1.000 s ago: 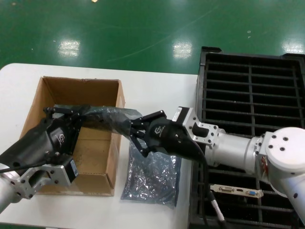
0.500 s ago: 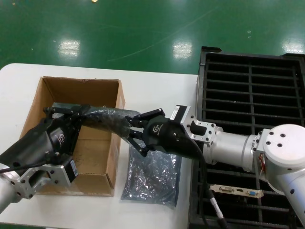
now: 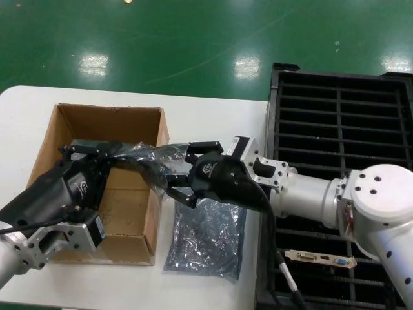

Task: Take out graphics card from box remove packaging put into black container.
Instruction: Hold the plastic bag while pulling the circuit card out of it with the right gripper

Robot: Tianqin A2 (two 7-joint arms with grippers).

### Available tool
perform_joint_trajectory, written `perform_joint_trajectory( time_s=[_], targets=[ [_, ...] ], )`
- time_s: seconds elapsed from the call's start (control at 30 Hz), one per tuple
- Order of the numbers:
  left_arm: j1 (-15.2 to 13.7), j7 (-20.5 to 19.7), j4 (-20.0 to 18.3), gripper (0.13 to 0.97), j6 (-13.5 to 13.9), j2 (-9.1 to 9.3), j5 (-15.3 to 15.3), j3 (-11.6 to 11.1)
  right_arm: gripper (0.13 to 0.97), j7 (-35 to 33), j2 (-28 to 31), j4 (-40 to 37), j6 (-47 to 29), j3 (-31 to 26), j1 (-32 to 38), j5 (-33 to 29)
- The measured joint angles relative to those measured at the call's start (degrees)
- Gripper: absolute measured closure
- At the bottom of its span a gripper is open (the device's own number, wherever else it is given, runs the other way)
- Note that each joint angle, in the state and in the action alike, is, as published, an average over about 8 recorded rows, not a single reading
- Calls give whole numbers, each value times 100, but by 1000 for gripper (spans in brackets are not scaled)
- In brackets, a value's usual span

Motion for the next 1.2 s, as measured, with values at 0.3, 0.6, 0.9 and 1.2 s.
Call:
perform_joint_trajectory(
  time_s=[0.3,0.6,0.9,1.2],
  targets=[
    [0,0,0,959,0,0,0,0,782,132,-143,-214,58,46,93,11],
    [0,0,0,959,0,0,0,0,867,195,-133,-159,51,68,55,10],
    [0,0,0,959,0,0,0,0,908,278,-20,143,24,53,-85,-9],
    [0,0,0,959,0,0,0,0,908,340,188,667,10,56,-314,-1]
  ],
)
